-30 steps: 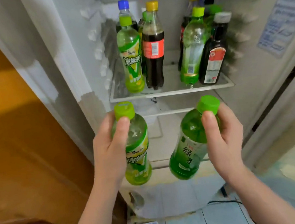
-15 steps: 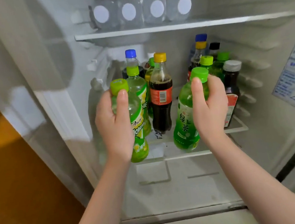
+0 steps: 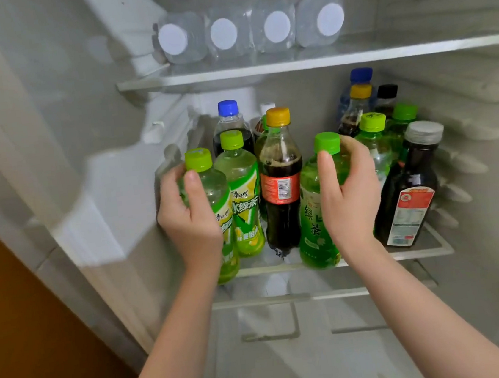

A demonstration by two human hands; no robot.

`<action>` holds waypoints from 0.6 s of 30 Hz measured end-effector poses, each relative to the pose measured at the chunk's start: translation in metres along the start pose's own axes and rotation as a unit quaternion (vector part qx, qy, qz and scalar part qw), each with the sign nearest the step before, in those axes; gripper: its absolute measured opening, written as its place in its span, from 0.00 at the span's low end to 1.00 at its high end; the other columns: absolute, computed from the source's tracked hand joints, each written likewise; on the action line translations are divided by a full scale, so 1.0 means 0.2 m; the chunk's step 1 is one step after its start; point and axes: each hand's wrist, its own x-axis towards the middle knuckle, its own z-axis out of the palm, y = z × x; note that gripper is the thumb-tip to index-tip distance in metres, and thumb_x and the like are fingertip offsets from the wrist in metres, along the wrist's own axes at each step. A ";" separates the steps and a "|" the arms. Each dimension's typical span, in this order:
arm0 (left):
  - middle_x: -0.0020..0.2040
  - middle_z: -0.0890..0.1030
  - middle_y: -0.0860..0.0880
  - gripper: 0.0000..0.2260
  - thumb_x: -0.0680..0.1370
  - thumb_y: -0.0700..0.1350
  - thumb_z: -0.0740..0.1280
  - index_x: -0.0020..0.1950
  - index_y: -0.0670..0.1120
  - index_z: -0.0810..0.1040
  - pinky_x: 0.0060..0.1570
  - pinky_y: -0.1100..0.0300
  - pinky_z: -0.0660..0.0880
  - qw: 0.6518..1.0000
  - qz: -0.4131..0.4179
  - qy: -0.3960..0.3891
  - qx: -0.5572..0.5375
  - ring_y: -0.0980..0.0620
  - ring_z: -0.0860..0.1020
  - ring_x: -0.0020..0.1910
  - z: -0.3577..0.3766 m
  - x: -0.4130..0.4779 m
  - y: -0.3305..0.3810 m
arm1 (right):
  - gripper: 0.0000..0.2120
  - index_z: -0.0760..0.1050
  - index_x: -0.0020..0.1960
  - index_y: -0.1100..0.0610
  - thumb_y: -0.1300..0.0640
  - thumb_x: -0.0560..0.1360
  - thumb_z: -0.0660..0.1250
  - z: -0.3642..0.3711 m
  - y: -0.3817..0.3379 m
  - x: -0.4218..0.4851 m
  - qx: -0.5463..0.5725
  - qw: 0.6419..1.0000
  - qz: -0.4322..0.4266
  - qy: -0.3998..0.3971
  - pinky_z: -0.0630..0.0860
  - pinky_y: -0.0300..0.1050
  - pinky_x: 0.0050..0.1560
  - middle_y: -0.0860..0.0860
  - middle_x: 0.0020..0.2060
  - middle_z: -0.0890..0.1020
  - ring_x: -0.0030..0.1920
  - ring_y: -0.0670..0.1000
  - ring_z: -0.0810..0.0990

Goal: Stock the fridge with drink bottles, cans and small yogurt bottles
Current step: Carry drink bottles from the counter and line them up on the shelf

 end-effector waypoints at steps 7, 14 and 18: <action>0.75 0.55 0.40 0.32 0.75 0.49 0.65 0.73 0.42 0.54 0.74 0.47 0.55 0.978 0.153 -0.069 0.125 0.41 0.56 0.76 -0.07 -0.23 -0.23 | 0.37 0.53 0.73 0.63 0.49 0.73 0.67 -0.02 0.12 -0.36 -0.060 0.997 -0.045 -0.024 0.52 0.43 0.74 0.60 0.72 0.59 0.75 0.50 0.53; 0.74 0.50 0.37 0.46 0.69 0.58 0.72 0.73 0.44 0.46 0.73 0.48 0.50 0.951 0.128 -0.077 0.269 0.46 0.49 0.76 -0.04 -0.38 -0.32 | 0.51 0.53 0.71 0.56 0.49 0.59 0.80 0.06 0.18 -0.46 -0.130 0.990 0.035 -0.052 0.57 0.48 0.70 0.59 0.71 0.62 0.70 0.56 0.58; 0.73 0.51 0.35 0.47 0.69 0.55 0.74 0.73 0.43 0.45 0.70 0.44 0.53 0.937 0.148 -0.085 0.304 0.38 0.54 0.73 -0.02 -0.34 -0.35 | 0.51 0.55 0.70 0.58 0.52 0.57 0.82 0.10 0.22 -0.38 -0.132 0.987 0.061 -0.062 0.64 0.56 0.68 0.59 0.68 0.65 0.67 0.58 0.62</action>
